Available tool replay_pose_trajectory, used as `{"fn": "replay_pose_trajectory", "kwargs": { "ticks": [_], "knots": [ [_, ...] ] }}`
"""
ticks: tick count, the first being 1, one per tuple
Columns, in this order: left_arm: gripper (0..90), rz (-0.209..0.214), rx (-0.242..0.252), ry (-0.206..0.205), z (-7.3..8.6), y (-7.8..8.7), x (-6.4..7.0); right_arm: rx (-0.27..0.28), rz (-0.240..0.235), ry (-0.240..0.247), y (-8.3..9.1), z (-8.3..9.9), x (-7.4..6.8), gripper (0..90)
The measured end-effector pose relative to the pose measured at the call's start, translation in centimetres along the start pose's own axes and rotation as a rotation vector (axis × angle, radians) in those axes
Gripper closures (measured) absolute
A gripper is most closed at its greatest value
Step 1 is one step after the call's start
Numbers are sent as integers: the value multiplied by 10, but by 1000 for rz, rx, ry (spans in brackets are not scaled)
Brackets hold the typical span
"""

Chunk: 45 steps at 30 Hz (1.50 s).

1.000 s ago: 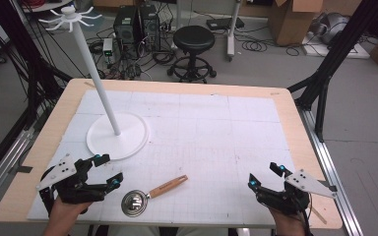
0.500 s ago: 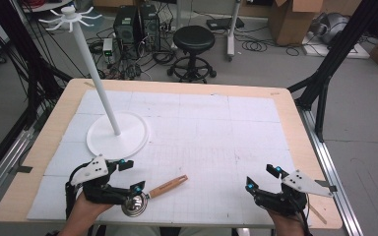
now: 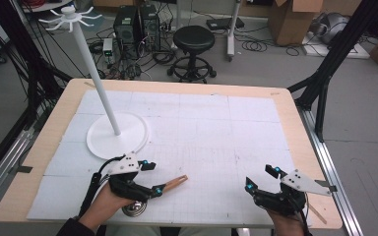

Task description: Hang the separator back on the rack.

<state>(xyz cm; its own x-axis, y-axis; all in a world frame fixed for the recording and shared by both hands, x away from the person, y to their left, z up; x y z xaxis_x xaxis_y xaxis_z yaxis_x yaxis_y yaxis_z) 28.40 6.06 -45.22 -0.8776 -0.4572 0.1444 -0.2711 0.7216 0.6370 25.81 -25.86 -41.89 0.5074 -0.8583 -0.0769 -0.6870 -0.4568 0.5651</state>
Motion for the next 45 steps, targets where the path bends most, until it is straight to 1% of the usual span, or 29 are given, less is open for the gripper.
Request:
{"fn": "replay_pose_trajectory", "kwargs": {
  "ticks": [2,3,4,7,9,10,13,14,16,17,20,21,23,25,28,29,30,33,35,37,40,42,43,45],
  "knots": [
    [202,10,-26,1,2,-5,1,0,0,1,0,0,0,179],
    [201,9,-48,-8,4,-8,1,4,3,5,0,0,1,179],
    [201,-1,-72,-18,6,-11,1,3,1,1,0,0,1,179],
    [205,-18,-110,-33,9,-17,1,1,1,2,0,0,1,179],
    [205,-21,-132,-35,11,-21,1,-2,1,3,-1,0,0,179],
    [210,-25,-151,-31,12,-24,0,-2,-1,2,-1,0,0,179],
    [231,-49,-215,-55,16,-32,-1,-5,-1,5,-1,0,-1,180],
    [245,-50,-234,-65,18,-33,-1,-4,-1,6,-2,0,0,179],
    [306,-51,-258,-75,19,-36,0,-8,0,4,-2,1,0,180],
    [323,-52,-266,-79,20,-38,0,-10,-1,3,-2,1,0,179],
    [356,-48,-277,-67,20,-40,1,-12,-2,2,-2,1,0,179],
    [367,-46,-282,-72,21,-40,1,-11,-2,2,-2,1,0,180],
    [389,-50,-291,-76,21,-41,1,-11,-2,0,-2,1,0,179],
    [410,-53,-297,-71,22,-41,1,-12,-3,0,-2,1,0,179],
    [440,-64,-306,-80,22,-41,0,-11,-3,-1,-2,1,0,180],
    [457,-69,-314,-94,23,-40,0,-11,-3,-1,-2,1,0,180],
    [470,-74,-313,-94,23,-40,0,-11,-4,-1,-2,1,0,180],
    [496,-79,-324,-111,23,-40,1,-12,-4,-1,-3,1,0,180],
    [526,-69,-335,-126,22,-40,3,-14,-4,-2,-3,1,0,180],
    [579,-67,-347,-141,22,-41,5,-13,-3,-3,-3,1,0,180],
    [616,-60,-362,-144,21,-41,6,-13,-3,-4,-3,1,0,180],
    [643,-58,-363,-140,20,-41,5,-13,-4,0,-3,1,0,180],
    [657,-51,-360,-137,20,-41,5,-14,-5,-3,-3,1,0,181],
    [662,-50,-360,-121,20,-41,5,-13,-6,-1,-4,1,0,181]
  ]
}}
Point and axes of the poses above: each handheld gripper's, and its own axes: y roughly backward along the jaws, z roughly out of its underside, x roughly to its right, the point moved 8 cm from there along -y, roughly forward along the jaws, and after that the axes turned 13 degrees about -x, right-handed, at the moved point
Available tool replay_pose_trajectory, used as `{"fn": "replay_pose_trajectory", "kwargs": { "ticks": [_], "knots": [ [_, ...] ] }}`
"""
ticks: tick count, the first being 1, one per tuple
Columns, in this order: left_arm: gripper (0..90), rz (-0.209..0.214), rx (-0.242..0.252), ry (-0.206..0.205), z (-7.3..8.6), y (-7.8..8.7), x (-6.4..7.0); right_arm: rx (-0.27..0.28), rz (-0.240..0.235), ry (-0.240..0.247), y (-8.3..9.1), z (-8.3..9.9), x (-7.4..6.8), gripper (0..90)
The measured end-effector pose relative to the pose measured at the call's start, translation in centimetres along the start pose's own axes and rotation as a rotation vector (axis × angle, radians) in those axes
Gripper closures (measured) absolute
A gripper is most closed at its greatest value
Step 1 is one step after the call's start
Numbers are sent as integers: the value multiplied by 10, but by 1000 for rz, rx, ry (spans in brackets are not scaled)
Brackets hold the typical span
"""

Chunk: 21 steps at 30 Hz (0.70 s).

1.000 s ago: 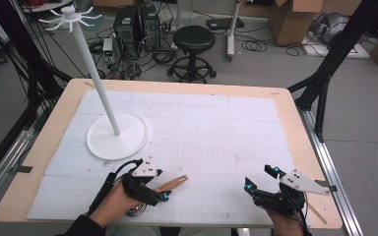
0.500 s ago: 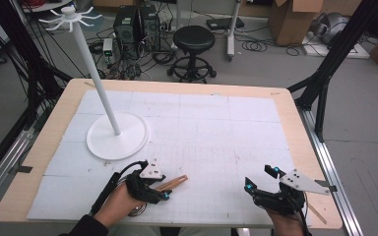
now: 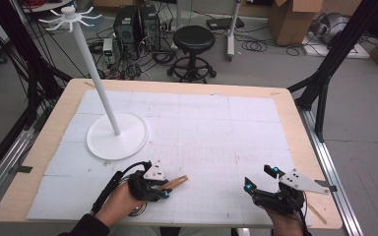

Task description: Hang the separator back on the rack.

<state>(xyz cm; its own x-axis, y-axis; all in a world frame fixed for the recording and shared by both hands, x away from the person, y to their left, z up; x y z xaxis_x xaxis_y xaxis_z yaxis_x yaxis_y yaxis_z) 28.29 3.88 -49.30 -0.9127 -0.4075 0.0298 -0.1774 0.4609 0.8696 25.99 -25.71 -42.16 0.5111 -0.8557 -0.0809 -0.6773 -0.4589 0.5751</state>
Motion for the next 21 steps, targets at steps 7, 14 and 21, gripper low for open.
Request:
{"fn": "replay_pose_trajectory", "kwargs": {
  "ticks": [7,14,21],
  "knots": [
    [670,4,-1,18,0,1,-1,-2,-1,-5,0,0,0,183],
    [672,10,54,58,-1,10,-5,-2,-4,-10,1,1,0,183],
    [674,49,162,107,1,32,-10,11,-27,-19,0,-1,-1,183]
  ]
}}
Point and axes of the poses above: each handheld gripper's, and its own axes: y roughly backward along the jaws, z roughly out of its underside, x roughly to its right, the point moved 8 cm from there along -y, roughly forward along the jaws, and after that the axes turned 13 degrees about -x, right-handed, at the moved point
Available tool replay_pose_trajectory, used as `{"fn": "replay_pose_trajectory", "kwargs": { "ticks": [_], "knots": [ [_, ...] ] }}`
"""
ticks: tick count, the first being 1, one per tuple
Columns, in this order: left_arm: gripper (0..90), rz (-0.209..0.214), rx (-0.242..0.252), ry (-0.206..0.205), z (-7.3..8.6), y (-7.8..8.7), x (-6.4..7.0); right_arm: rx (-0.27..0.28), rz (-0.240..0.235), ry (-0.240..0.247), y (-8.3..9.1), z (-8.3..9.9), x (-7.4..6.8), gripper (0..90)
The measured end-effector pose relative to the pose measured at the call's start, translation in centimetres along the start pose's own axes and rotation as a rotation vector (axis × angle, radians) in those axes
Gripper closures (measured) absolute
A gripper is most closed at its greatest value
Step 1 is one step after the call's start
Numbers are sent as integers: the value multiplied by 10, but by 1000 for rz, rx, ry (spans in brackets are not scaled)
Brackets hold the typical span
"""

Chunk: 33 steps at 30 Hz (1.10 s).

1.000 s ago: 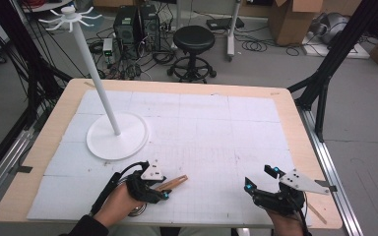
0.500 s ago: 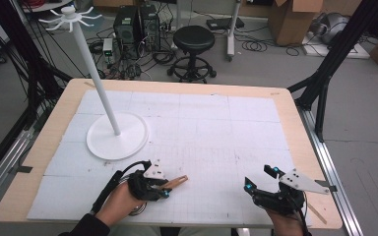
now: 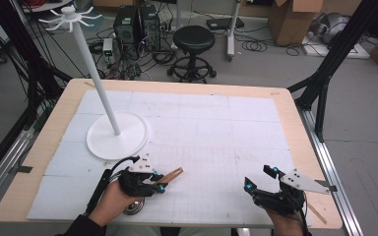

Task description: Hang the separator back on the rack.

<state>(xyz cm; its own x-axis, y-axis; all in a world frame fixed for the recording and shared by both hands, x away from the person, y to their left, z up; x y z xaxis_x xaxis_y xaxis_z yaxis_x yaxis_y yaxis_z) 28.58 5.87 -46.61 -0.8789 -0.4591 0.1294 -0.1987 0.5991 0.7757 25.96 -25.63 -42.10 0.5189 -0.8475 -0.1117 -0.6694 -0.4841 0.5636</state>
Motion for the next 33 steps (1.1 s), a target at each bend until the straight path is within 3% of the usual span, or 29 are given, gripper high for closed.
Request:
{"fn": "replay_pose_trajectory", "kwargs": {
  "ticks": [7,11,16,20,24,28,33],
  "knots": [
    [674,38,128,38,-4,26,-3,-2,-19,23,-3,-2,-6,184],
    [674,77,214,45,-8,41,-2,26,-58,42,0,-5,-12,185],
    [674,142,302,26,-13,55,8,71,-166,64,2,-13,-28,178],
    [673,197,360,-6,-17,61,18,127,-292,82,5,-23,-45,165],
    [673,245,418,-29,-22,67,26,137,-396,101,4,-30,-65,167],
    [673,235,416,-65,-23,67,31,126,-463,156,-2,-35,-83,223],
    [673,253,420,-86,-24,66,37,121,-532,200,-9,-45,-97,269]
  ]
}}
Point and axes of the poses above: each handheld gripper's, and its own axes: y roughly backward along the jaws, z roughly out of its underside, x roughly to its right, the point moved 8 cm from there along -y, roughly forward along the jaws, and after that the axes turned 13 degrees about -x, right-handed, at the moved point
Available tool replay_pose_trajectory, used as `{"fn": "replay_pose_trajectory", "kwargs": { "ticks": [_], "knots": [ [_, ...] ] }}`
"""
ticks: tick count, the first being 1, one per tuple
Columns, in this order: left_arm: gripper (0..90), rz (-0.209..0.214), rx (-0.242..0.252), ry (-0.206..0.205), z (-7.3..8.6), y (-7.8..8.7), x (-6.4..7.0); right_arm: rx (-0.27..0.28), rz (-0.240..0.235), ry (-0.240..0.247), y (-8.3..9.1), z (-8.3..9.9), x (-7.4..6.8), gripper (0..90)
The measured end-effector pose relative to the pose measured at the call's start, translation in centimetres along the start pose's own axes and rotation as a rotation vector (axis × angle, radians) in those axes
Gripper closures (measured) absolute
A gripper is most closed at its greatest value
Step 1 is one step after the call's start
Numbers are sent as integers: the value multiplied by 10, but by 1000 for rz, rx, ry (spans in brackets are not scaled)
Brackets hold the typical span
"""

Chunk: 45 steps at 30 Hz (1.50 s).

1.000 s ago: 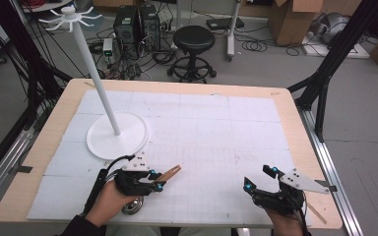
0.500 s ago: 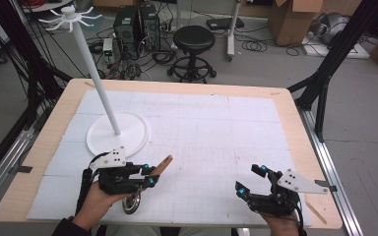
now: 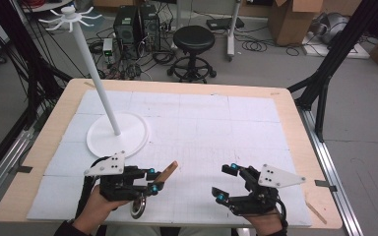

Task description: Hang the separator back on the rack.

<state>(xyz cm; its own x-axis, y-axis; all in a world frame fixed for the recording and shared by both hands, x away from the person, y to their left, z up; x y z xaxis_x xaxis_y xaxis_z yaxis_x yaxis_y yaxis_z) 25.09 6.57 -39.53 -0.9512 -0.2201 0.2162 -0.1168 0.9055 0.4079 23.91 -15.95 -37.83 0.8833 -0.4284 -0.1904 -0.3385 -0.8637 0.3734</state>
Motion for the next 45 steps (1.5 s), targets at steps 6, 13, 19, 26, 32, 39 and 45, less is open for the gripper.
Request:
{"fn": "replay_pose_trajectory", "kwargs": {
  "ticks": [6,13,19,26,32,39,45],
  "knots": [
    [673,40,33,-22,-6,1,8,31,-119,35,-17,-22,-13,323],
    [673,76,52,-46,-10,3,16,46,-232,93,-37,-47,-30,410],
    [673,108,65,-63,-12,3,20,20,-294,121,-55,-54,-39,453],
    [673,147,72,-68,-13,2,25,28,-358,123,-66,-56,-43,512],
    [673,176,72,-77,-13,2,28,34,-393,138,-68,-57,-47,604],
    [673,187,73,-83,-13,2,29,35,-422,162,-67,-57,-51,688],
    [672,190,76,-81,-13,3,28,27,-391,152,-67,-58,-53,696]
  ]
}}
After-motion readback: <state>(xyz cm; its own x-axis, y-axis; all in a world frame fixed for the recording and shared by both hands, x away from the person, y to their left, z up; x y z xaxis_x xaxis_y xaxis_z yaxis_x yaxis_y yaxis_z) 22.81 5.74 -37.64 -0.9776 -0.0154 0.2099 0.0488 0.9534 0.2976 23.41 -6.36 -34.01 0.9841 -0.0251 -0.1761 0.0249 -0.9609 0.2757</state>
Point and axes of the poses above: each handheld gripper's, and its own axes: y roughly backward along the jaws, z roughly out of its underside, x roughly to its right, the point moved 8 cm from there along -y, roughly forward along the jaws, and after that the axes turned 13 degrees about -x, right-handed, at the moved point
